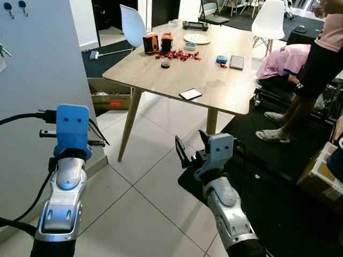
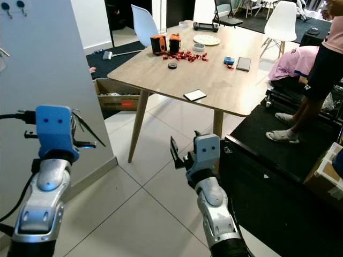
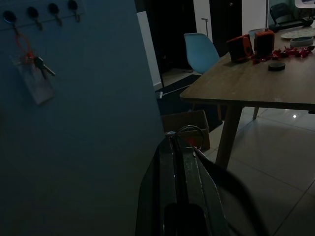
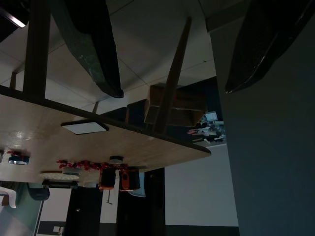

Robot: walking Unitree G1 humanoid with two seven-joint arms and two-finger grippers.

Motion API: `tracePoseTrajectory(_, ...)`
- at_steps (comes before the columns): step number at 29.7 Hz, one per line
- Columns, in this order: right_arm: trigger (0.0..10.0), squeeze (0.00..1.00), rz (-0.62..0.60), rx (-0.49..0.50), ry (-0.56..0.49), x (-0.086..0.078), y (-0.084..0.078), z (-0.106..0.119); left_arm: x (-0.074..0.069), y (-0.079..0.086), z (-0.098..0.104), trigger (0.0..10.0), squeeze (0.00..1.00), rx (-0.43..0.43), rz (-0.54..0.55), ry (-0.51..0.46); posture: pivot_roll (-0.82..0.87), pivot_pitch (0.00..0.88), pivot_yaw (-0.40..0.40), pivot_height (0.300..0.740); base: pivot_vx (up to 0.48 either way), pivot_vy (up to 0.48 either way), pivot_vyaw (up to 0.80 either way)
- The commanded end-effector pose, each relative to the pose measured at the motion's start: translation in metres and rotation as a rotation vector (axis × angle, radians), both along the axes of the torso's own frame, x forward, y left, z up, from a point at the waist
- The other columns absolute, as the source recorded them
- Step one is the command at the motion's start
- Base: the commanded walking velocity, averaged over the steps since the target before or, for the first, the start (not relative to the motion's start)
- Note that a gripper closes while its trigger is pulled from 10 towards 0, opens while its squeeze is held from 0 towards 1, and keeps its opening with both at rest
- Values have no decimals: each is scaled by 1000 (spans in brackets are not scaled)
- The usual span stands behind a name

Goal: Hang keys on a hook

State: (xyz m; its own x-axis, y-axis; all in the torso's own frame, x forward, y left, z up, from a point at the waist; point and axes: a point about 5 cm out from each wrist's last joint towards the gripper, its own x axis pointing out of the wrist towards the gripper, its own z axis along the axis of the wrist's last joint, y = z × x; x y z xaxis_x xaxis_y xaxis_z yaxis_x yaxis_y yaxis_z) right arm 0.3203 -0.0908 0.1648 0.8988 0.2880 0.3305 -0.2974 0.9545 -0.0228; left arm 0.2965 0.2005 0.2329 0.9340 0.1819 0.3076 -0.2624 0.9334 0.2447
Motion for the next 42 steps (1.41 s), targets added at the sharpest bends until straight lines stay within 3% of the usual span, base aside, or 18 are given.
tracePoseTrajectory(1,10000,0,-4,-5,4,0,-1,-2,-1,-1,-2,10000,0,16,-3,6,208,132,-44,740,0,0,800)
tracePoseTrajectory(33,10000,0,-4,-15,9,-1,0,-3,-1,-2,-4,10000,0,17,-7,20,207,142,-44,740,0,0,800)
tracePoseTrajectory(42,10000,0,-5,-12,8,-1,0,-3,-1,-9,-5,10000,0,20,-51,23,206,139,-43,740,0,0,694)
